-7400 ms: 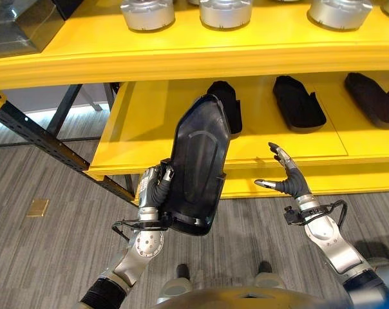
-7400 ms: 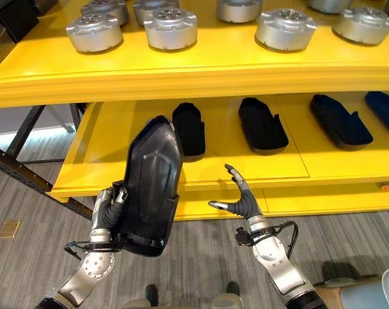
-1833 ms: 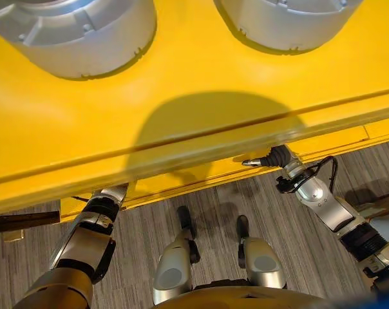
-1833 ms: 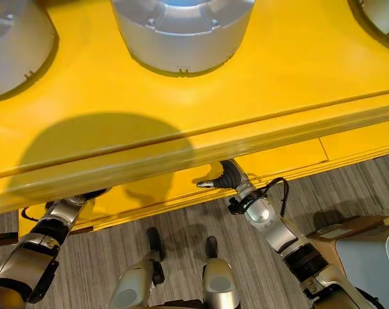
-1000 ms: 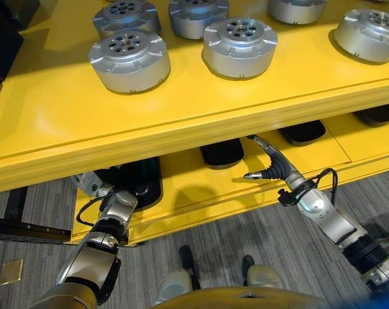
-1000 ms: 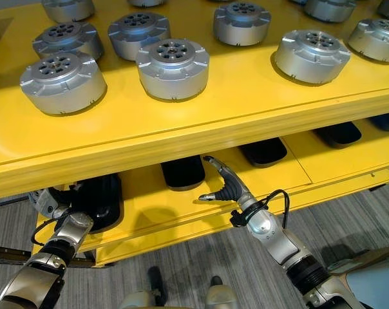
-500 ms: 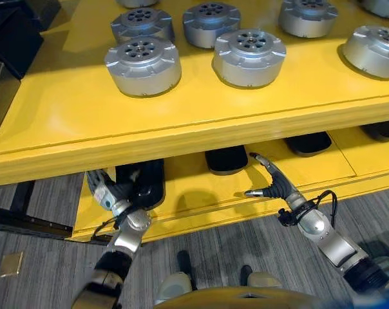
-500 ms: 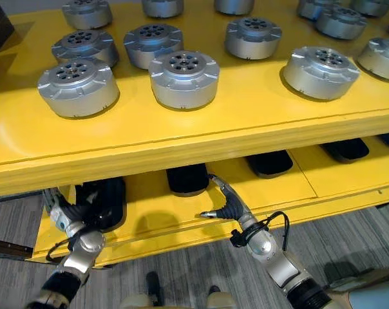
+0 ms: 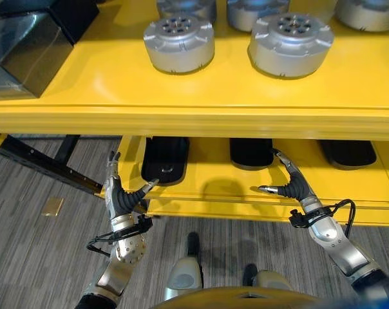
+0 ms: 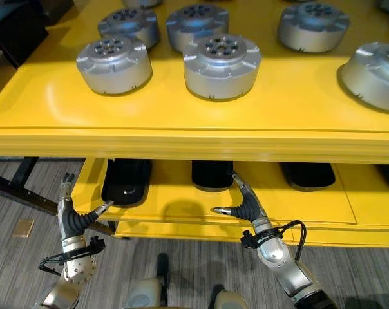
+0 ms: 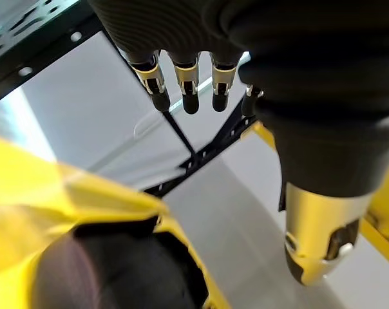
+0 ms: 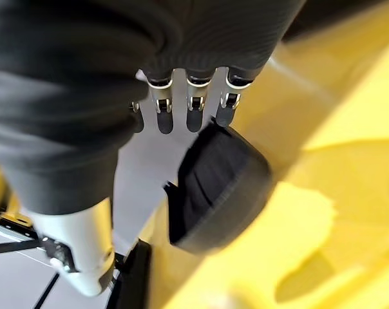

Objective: Move parts from the plastic box to the shelf.

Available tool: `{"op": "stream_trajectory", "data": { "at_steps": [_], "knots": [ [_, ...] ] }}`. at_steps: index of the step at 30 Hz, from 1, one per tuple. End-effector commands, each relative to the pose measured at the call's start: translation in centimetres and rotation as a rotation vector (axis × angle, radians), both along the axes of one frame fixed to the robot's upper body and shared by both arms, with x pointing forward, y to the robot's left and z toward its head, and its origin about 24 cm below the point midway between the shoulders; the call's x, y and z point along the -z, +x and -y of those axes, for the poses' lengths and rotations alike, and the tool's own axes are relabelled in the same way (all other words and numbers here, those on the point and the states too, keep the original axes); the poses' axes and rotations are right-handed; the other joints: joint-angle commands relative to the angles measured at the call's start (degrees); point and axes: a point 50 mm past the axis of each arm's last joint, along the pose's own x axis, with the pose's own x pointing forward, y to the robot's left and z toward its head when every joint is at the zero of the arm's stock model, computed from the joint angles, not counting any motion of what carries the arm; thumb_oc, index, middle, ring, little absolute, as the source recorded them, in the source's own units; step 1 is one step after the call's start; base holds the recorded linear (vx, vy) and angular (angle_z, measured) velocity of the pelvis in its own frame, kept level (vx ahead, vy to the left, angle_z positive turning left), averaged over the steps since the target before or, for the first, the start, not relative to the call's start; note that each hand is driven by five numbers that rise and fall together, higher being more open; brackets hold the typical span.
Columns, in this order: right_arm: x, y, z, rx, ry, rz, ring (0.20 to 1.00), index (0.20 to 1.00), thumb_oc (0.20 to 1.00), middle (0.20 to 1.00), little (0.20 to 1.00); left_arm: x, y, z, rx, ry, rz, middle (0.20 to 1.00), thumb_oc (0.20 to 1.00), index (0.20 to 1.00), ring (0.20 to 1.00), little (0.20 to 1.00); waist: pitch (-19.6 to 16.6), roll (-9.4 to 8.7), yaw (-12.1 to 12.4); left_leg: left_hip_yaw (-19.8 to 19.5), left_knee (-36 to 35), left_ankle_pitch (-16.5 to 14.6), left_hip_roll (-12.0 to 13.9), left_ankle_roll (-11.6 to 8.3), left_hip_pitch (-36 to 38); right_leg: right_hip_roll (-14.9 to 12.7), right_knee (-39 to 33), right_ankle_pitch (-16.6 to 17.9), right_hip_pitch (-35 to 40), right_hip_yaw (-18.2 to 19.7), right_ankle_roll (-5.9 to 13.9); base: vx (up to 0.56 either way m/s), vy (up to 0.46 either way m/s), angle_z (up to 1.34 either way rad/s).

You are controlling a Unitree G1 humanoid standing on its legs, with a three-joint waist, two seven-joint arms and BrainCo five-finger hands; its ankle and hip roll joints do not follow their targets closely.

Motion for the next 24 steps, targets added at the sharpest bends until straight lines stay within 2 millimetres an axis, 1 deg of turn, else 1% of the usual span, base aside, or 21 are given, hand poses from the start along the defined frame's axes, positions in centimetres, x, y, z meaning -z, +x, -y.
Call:
{"op": "stream_trajectory", "data": {
  "at_steps": [1,4,5,6,8,9,12,13,14,15,16,17,18,19,20,21,22,23,24],
  "knots": [
    [-3.2,1.1,-0.6,-0.022,0.070,0.176,1.000,1.000,1.000,1.000,1.000,-3.7,2.0,-1.2,0.019,0.026,0.215,1.000,1.000,1.000,1.000,1.000,-0.68,-3.99,-2.44,2.00,5.93,4.11,4.92,-5.28,0.62,-3.97,1.13,3.91,-0.62,1.27,1.76,-0.10,0.099,0.68],
    [-2.9,1.2,-0.5,-0.007,0.079,0.175,1.000,1.000,1.000,1.000,1.000,-4.0,2.0,-0.8,0.052,0.048,0.234,1.000,1.000,1.000,1.000,1.000,-1.04,-5.02,-2.38,-0.92,12.35,2.28,5.28,-4.75,1.30,-4.93,2.48,4.00,-1.79,2.42,1.34,-0.08,0.110,0.14],
    [-2.9,1.3,-0.5,0.001,0.082,0.178,1.000,1.000,1.000,1.000,1.000,-4.0,2.0,-0.5,0.064,0.045,0.229,1.000,1.000,1.000,1.000,1.000,-1.14,-5.50,-2.35,-2.77,15.92,1.84,5.16,-4.63,1.53,-5.18,2.95,3.88,-2.14,3.40,1.03,-0.09,0.200,-0.04],
    [-2.9,1.4,-0.3,0.010,0.086,0.182,1.000,1.000,1.000,1.000,1.000,-4.0,2.0,-0.2,0.084,0.059,0.222,1.000,1.000,1.000,1.000,1.000,-1.50,-5.74,-2.51,-3.93,17.14,0.76,4.50,-4.31,2.23,-5.30,3.04,4.24,-2.82,4.32,0.99,-0.09,0.287,-0.15],
    [-3.1,1.4,0.0,0.009,0.084,0.188,1.000,1.000,1.000,1.000,1.000,-3.7,1.9,0.0,0.109,0.073,0.208,1.000,1.000,1.000,1.000,1.000,-2.43,-5.51,-2.97,-5.32,14.92,-0.54,3.07,-3.78,4.72,-5.05,2.97,5.13,-4.27,5.82,1.34,-0.06,0.401,-0.23],
    [-3.1,1.4,0.6,0.027,0.081,0.192,1.000,1.000,1.000,1.000,1.000,-3.1,1.9,0.6,0.166,0.102,0.172,1.000,1.000,1.000,1.000,1.000,-2.84,-4.97,-3.69,-5.27,12.48,-2.52,1.22,-3.28,6.51,-4.81,2.10,5.84,-4.29,7.33,2.04,-0.06,0.534,-0.20],
    [-3.2,1.4,1.4,0.054,0.078,0.192,1.000,1.000,1.000,1.000,1.000,-2.6,1.9,0.9,0.207,0.142,0.164,1.000,1.000,1.000,1.000,1.000,-3.36,-4.98,-4.77,-2.83,8.46,-4.45,-0.31,-2.82,8.32,-5.99,-0.77,8.23,-3.01,7.90,4.19,-0.08,0.506,-0.03],
    [-3.1,1.4,1.9,0.080,0.073,0.182,1.000,1.000,1.000,1.000,1.000,-2.4,2.0,0.9,0.242,0.161,0.147,1.000,1.000,1.000,1.000,1.000,-3.73,-5.14,-5.23,-1.70,5.25,-5.13,-2.01,-1.97,10.05,-7.52,-3.14,11.00,-2.59,8.05,6.78,-0.11,0.536,-0.06],
    [-3.0,1.4,2.0,0.085,0.071,0.178,1.000,1.000,1.000,1.000,1.000,-2.4,2.0,0.8,0.248,0.166,0.145,1.000,1.000,1.000,1.000,1.000,-3.77,-5.19,-5.22,-1.43,4.81,-5.13,-2.18,-1.84,10.34,-7.76,-3.52,11.38,-2.46,8.01,7.13,-0.11,0.530,-0.17],
    [-2.9,1.4,2.1,0.100,0.070,0.170,1.000,1.000,1.000,1.000,1.000,-2.1,1.9,0.8,0.260,0.175,0.134,1.000,1.000,1.000,1.000,1.000,-3.88,-5.55,-5.32,-0.57,3.72,-5.17,-2.80,-1.27,11.00,-8.67,-4.71,12.99,-2.28,7.73,8.31,-0.07,0.296,-0.17],
    [-2.9,1.4,2.2,0.114,0.068,0.166,1.000,1.000,1.000,1.000,1.000,-2.1,1.9,0.8,0.269,0.176,0.132,1.000,1.000,1.000,1.000,1.000,-3.87,-5.77,-5.34,-0.09,3.27,-5.14,-3.13,-0.94,11.29,-9.20,-5.27,13.82,-2.24,7.65,8.94,-0.11,0.358,-0.21],
    [-2.6,1.3,2.3,0.130,0.069,0.157,1.000,1.000,1.000,1.000,1.000,-2.2,2.0,0.9,0.290,0.189,0.127,1.000,1.000,1.000,1.000,1.000,-3.80,-6.17,-5.39,0.90,2.75,-5.15,-3.62,-0.52,11.52,-10.18,-5.99,15.10,-2.41,7.40,10.05,-0.13,0.302,-0.23],
    [-2.4,1.3,2.3,0.141,0.077,0.152,1.000,1.000,1.000,1.000,1.000,-2.2,2.1,0.9,0.309,0.204,0.123,1.000,1.000,1.000,1.000,1.000,-3.59,-6.71,-5.41,2.09,2.08,-5.11,-4.27,-0.18,11.86,-11.31,-6.81,17.61,-3.09,7.24,11.09,-0.19,0.320,-0.28],
    [-2.2,1.3,2.1,0.152,0.088,0.154,1.000,1.000,1.000,1.000,1.000,-2.3,2.0,0.9,0.324,0.204,0.120,1.000,1.000,1.000,1.000,1.000,-3.09,-7.37,-5.41,4.13,1.52,-5.50,-4.88,0.09,12.35,-12.61,-6.94,20.41,-4.26,5.89,12.13,-0.21,0.261,-0.25],
    [-2.1,1.3,1.9,0.156,0.092,0.158,1.000,1.000,1.000,1.000,1.000,-2.2,1.7,0.8,0.318,0.199,0.113,1.000,1.000,1.000,1.000,1.000,-2.73,-7.84,-5.13,6.46,1.17,-5.87,-5.08,0.14,12.89,-13.30,-6.63,22.18,-5.07,3.42,12.88,-0.26,0.253,-0.49],
    [-2.0,1.4,1.5,0.149,0.103,0.157,1.000,1.000,1.000,1.000,1.000,-2.1,1.3,0.6,0.319,0.203,0.102,1.000,1.000,1.000,1.000,1.000,-2.12,-8.10,-4.53,9.63,0.93,-6.33,-5.24,0.40,13.74,-13.18,-4.74,22.73,-5.79,0.54,13.37,-0.29,0.231,-0.70],
    [-2.1,1.5,1.4,0.144,0.101,0.159,1.000,1.000,1.000,1.000,1.000,-2.1,1.1,0.7,0.329,0.209,0.105,1.000,1.000,1.000,1.000,1.000,-1.84,-8.00,-4.49,11.57,1.07,-6.34,-5.35,1.13,13.52,-11.33,-2.08,20.69,-6.24,-0.96,12.58,-0.26,0.212,-1.35],
    [-2.3,1.5,1.4,0.145,0.097,0.160,1.000,1.000,1.000,1.000,1.000,-2.1,1.1,0.8,0.333,0.196,0.103,1.000,1.000,1.000,1.000,1.000,-1.87,-7.91,-4.63,11.88,1.24,-6.50,-5.55,1.56,13.22,-10.16,-0.24,19.20,-6.72,-0.62,11.98,-0.25,0.218,-1.21],
    [-2.3,1.3,1.7,0.158,0.076,0.162,1.000,1.000,1.000,1.000,1.000,-2.4,1.3,1.1,0.343,0.169,0.117,1.000,1.000,1.000,1.000,1.000,-2.06,-7.50,-5.05,12.19,1.24,-6.43,-5.96,2.26,12.57,-7.35,2.68,15.11,-6.63,-0.01,10.14,-0.18,0.161,-0.92]
  ]
}}
